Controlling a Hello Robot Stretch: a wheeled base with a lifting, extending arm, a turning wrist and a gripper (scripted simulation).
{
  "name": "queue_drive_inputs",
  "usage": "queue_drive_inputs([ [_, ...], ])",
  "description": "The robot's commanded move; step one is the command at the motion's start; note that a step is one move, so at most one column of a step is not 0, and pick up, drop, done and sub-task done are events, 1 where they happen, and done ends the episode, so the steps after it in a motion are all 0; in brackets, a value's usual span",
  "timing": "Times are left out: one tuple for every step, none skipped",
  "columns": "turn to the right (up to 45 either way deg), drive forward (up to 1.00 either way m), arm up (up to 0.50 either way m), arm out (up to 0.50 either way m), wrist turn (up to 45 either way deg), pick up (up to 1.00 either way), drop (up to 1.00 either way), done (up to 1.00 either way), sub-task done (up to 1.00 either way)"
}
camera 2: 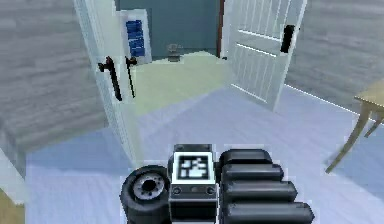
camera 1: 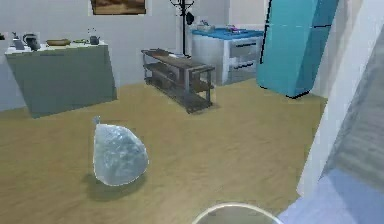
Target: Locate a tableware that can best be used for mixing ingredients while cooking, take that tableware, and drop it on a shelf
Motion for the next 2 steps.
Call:
queue_drive_inputs([
  [0.0, 1.00, 0.00, 0.00, 0.0, 0.00, 0.00, 0.00, 0.00],
  [0.0, 0.55, 0.00, 0.00, 0.0, 0.00, 0.00, 0.00, 0.00],
])
